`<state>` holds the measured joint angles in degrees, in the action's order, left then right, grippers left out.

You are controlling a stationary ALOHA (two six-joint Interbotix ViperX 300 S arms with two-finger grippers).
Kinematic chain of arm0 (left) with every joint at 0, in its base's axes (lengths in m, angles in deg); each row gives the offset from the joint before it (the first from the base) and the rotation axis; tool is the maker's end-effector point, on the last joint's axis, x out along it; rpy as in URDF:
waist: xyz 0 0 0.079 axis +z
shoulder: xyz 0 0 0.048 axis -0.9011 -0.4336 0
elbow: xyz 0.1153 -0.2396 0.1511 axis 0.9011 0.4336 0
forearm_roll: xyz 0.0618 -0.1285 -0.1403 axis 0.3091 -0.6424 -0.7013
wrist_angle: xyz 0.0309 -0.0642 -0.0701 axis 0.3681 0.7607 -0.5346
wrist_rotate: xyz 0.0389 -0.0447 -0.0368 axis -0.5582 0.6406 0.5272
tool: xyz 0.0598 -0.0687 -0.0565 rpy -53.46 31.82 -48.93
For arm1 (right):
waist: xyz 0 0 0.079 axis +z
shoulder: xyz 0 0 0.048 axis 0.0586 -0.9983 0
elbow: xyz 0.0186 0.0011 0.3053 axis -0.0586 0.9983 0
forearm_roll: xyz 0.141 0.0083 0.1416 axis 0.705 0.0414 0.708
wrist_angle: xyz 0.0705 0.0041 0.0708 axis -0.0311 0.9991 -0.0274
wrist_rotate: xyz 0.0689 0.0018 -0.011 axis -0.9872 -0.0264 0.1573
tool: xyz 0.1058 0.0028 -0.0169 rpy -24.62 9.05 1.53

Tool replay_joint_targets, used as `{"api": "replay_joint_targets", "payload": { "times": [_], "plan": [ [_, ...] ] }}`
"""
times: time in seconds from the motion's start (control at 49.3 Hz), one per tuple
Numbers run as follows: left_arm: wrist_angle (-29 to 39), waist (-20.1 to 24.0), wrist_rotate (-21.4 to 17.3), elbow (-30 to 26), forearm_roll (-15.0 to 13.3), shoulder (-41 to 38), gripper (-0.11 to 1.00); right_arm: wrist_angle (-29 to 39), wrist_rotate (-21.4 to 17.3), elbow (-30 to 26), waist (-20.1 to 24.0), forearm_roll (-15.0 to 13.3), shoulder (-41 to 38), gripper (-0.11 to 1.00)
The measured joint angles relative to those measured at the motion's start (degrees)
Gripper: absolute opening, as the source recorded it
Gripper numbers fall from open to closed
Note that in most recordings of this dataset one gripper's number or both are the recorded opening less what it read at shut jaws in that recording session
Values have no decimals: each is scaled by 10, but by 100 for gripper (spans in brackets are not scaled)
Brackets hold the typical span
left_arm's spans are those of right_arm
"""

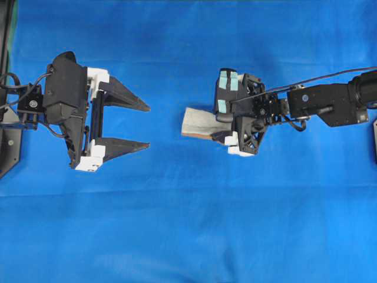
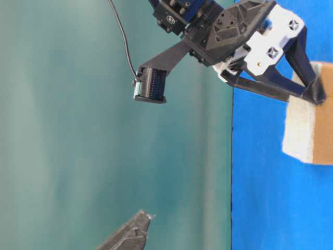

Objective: Hand over the sponge with the left arm and wipe it with the right arm.
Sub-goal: 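Lower the sponge to the table and open the right gripper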

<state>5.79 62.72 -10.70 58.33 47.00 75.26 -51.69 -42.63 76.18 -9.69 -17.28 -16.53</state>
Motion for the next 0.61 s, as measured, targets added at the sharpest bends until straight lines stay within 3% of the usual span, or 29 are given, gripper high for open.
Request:
{"api": "replay_joint_targets", "payload": {
  "times": [0.223, 0.609],
  "plan": [
    [0, 0, 0, 0, 0, 0, 85, 11, 0, -2, 4, 0, 27, 74],
    [0, 0, 0, 0, 0, 0, 85, 96, 3, -6, 17, -1, 167, 74]
  ]
}}
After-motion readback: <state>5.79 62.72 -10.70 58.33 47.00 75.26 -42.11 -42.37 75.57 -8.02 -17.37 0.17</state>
